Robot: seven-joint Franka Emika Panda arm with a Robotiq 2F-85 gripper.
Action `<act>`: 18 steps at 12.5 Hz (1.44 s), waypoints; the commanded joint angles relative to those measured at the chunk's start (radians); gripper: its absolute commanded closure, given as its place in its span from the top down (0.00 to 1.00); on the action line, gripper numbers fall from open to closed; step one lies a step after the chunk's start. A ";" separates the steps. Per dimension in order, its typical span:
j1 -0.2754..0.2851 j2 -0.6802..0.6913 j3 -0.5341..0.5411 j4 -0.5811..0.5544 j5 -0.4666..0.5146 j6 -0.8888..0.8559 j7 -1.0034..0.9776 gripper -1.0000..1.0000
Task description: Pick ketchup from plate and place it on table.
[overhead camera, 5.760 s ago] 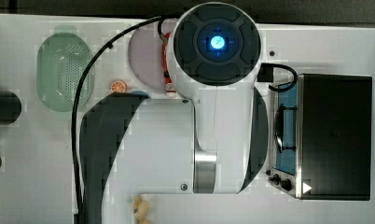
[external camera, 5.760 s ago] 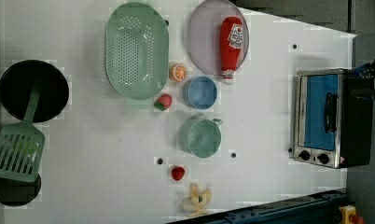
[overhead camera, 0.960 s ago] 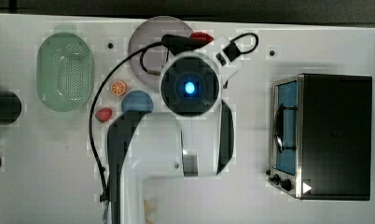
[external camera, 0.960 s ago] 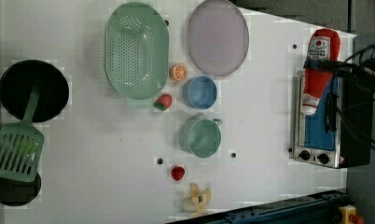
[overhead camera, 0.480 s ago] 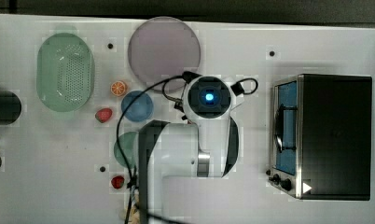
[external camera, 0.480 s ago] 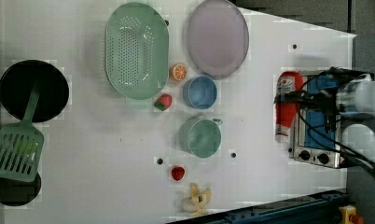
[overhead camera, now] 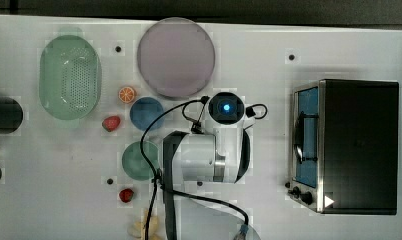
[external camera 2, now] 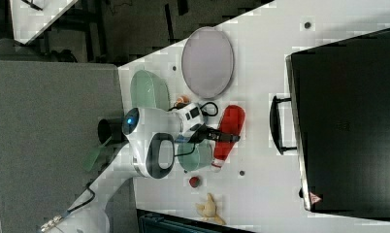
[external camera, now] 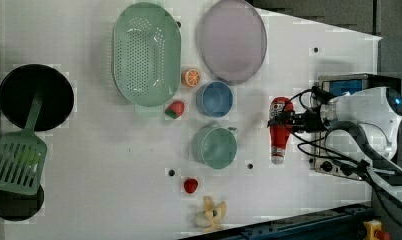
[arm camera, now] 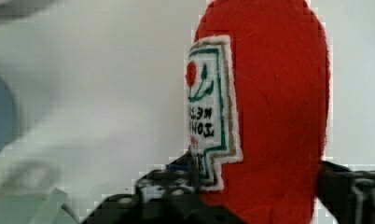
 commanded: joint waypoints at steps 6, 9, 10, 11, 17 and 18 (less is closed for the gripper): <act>-0.007 -0.098 -0.001 0.010 0.005 0.088 0.106 1.00; -0.013 -0.204 -0.002 0.047 0.006 -0.022 0.359 1.00; -0.013 -0.240 0.000 0.074 0.006 -0.076 0.422 1.00; -0.013 -0.276 0.000 0.107 0.006 -0.152 0.469 1.00; -0.014 -0.365 0.002 0.395 0.007 -0.566 0.522 1.00; -0.012 -0.362 0.005 0.431 0.009 -0.591 0.522 1.00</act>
